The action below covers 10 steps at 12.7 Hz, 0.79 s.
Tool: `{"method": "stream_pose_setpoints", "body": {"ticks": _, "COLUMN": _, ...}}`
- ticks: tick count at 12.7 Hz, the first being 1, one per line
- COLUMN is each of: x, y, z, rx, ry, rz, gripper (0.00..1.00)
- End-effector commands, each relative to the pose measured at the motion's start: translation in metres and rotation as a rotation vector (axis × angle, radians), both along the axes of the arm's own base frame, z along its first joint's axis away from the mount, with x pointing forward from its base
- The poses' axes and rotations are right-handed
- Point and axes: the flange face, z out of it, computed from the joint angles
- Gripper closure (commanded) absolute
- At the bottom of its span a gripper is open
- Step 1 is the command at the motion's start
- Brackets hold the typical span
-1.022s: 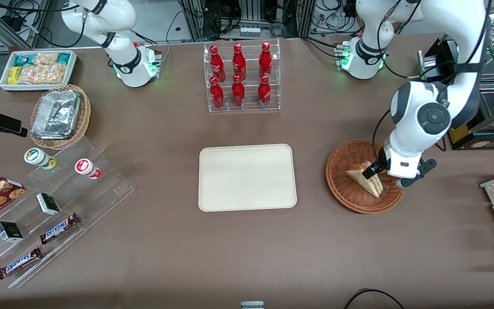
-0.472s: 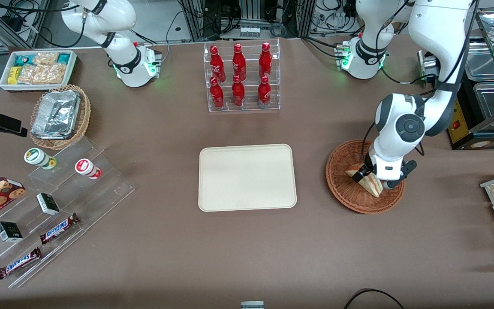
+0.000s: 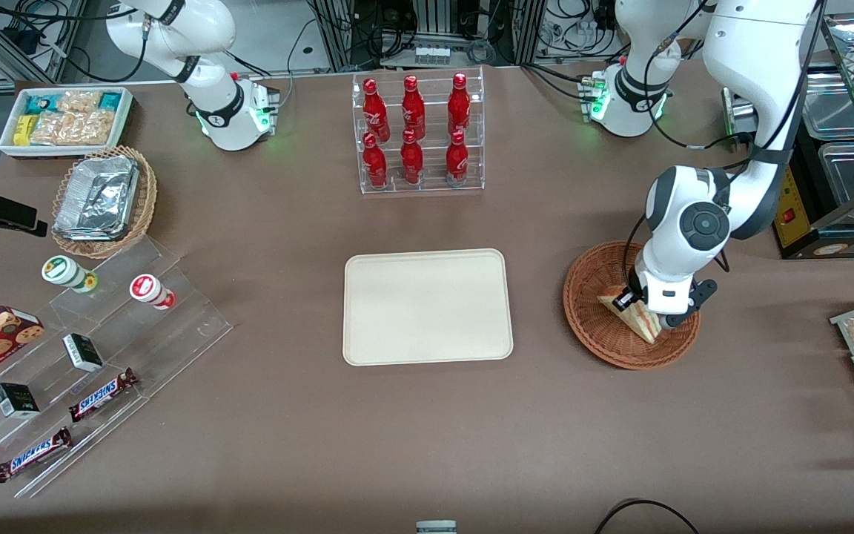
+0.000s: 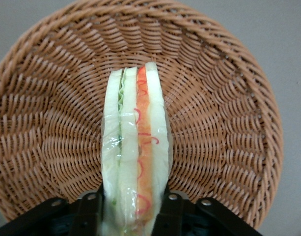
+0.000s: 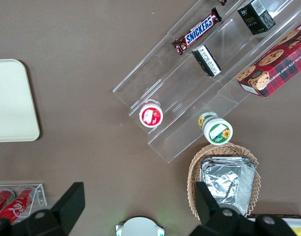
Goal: Place sandwich from basket to tray
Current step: 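Lower the left gripper and close it on the sandwich wedge, then lift the sandwich and carry it over the cream tray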
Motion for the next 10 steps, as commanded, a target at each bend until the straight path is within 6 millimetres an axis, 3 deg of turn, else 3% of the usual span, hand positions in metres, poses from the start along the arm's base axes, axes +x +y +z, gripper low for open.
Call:
{"method": "stream_pose_setpoints", "body": {"ticks": 1, "x": 0.024, "y": -0.008, "z": 0.068, "rx": 0.038, "ry": 0.057, "rz": -0.025, "gripper": 1.00}}
{"method": "stream_pose_setpoints", "body": {"ticks": 2, "x": 0.032, "y": -0.023, "z": 0.095, "rx": 0.046, "ry": 0.066, "rz": -0.045, "gripper": 1.00}}
{"method": "stream_pose_setpoints", "body": {"ticks": 4, "x": 0.035, "y": -0.096, "z": 0.146, "rx": 0.049, "ry": 0.048, "rz": -0.137, "gripper": 1.00}}
{"method": "stream_pose_setpoints", "body": {"ticks": 5, "x": 0.033, "y": -0.135, "z": 0.157, "rx": 0.032, "ry": 0.031, "rz": -0.185, "gripper": 1.00}}
{"method": "stream_pose_setpoints", "body": {"ticks": 7, "x": 0.031, "y": -0.200, "z": 0.154, "rx": 0.003, "ry": 0.013, "rz": -0.265, "gripper": 1.00}}
{"method": "stream_pose_setpoints", "body": {"ticks": 10, "x": 0.018, "y": -0.297, "z": 0.124, "rx": -0.016, "ry": -0.002, "rz": -0.403, "gripper": 1.00}}
